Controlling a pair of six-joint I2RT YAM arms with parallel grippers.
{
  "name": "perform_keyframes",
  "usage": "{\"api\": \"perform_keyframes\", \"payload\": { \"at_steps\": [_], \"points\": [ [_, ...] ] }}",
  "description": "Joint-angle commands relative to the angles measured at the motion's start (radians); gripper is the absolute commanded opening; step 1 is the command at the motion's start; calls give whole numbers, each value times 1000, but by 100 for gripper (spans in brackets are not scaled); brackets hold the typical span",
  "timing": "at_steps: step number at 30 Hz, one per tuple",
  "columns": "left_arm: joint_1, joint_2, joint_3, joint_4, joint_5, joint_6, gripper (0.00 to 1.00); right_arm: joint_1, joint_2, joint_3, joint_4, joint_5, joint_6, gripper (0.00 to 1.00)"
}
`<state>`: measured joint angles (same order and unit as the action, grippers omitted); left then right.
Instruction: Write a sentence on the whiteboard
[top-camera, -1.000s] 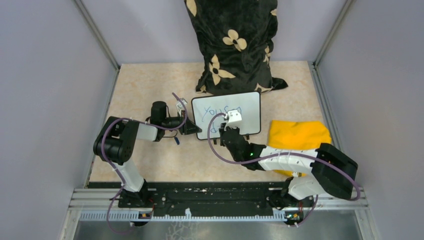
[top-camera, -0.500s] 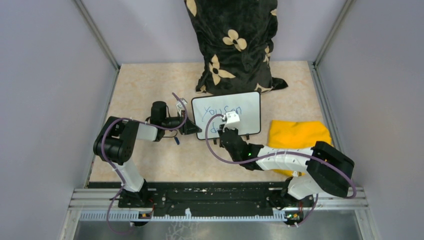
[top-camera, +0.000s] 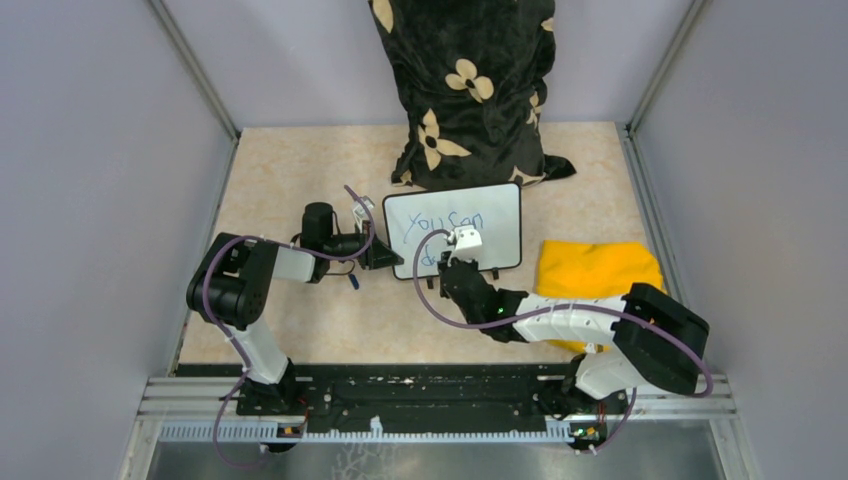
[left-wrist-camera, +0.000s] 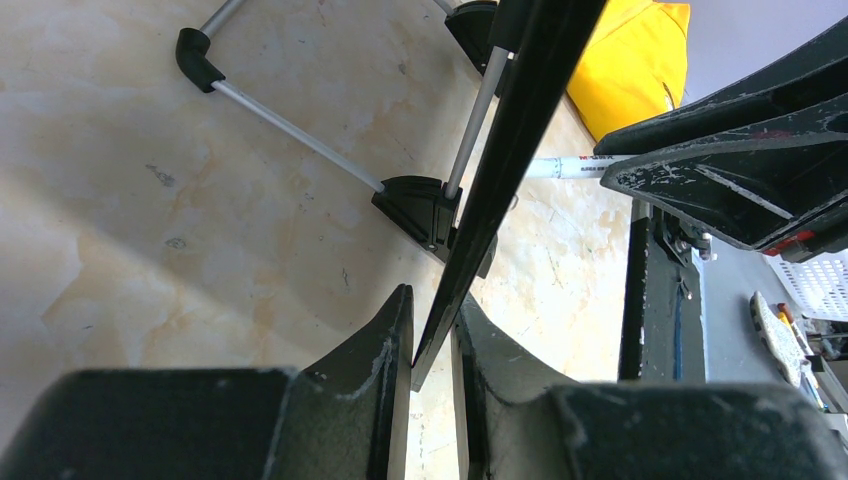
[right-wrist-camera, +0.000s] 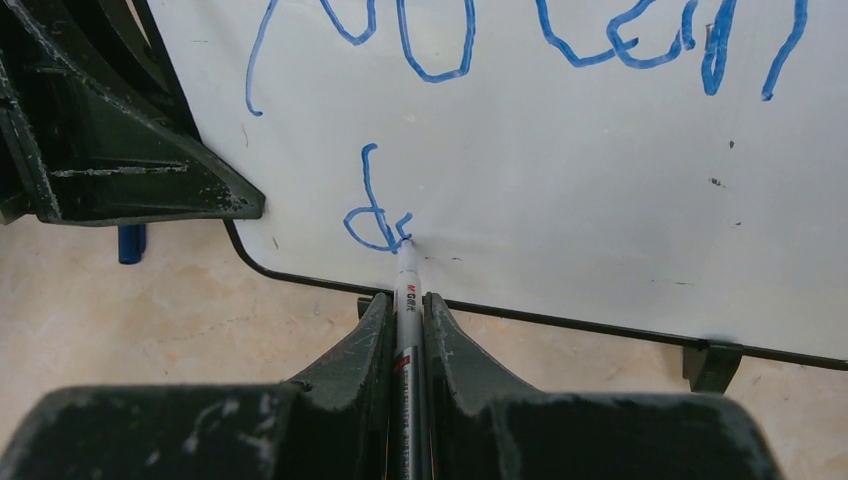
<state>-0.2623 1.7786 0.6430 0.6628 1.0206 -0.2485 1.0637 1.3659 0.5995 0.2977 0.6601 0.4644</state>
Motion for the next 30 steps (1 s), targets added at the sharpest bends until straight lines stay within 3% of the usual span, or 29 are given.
{"api": "perform_keyframes", "payload": {
  "at_steps": [1, 30],
  "points": [
    [-3, 13, 19, -14, -16, 32, 25, -7, -34, -28, -9, 33, 20, 0],
    [-3, 19, 20, -18, -16, 34, 25, -39, -68, 12, -7, 47, -51, 0]
  ]
}}
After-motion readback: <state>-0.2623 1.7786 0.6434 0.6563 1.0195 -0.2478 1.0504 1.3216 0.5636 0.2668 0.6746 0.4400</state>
